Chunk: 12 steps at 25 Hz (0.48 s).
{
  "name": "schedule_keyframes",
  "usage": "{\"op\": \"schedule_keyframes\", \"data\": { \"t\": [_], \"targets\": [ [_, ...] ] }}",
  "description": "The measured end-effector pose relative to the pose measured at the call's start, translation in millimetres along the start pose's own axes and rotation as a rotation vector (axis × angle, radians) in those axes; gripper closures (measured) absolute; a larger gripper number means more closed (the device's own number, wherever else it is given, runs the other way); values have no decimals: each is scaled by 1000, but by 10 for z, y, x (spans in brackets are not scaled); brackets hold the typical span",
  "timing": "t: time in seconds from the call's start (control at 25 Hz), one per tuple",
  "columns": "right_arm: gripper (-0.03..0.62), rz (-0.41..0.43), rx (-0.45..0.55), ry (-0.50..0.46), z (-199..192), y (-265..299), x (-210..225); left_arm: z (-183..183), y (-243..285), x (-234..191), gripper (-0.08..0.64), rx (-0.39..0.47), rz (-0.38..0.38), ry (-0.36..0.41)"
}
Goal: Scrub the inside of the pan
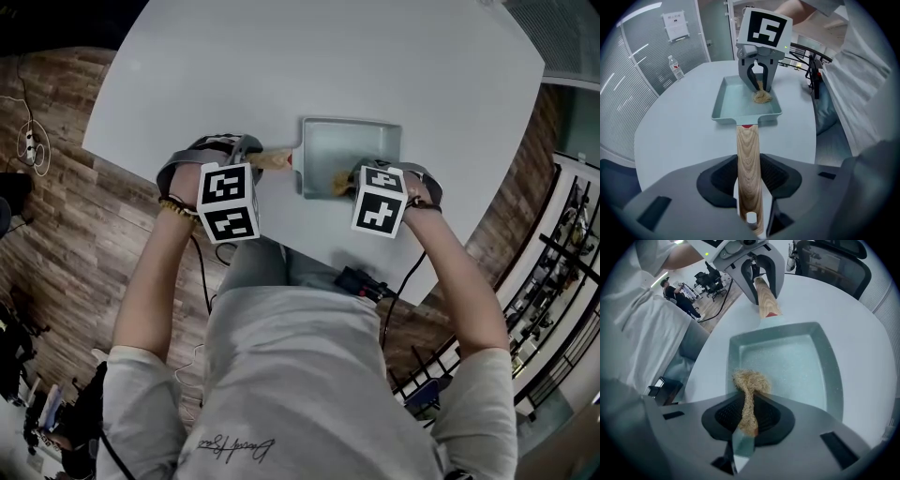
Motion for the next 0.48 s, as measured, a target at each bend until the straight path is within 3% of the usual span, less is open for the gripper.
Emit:
{"op": "schedule_keyframes", "data": {
  "t": [0.2, 0.48],
  "targets": [
    [525, -59, 14, 6, 46, -12, 145, -50, -1, 21, 410, -2, -7, 47],
    [522, -293, 16, 29, 28, -165, 662, -15, -17, 43, 410, -5, -9, 47]
  ]
}}
Point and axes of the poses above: the fingertips, and each gripper's own axes: y forward along the fingers, x to its right, z out of its top, the point moved 5 cm from there along -y, backward along the fingers
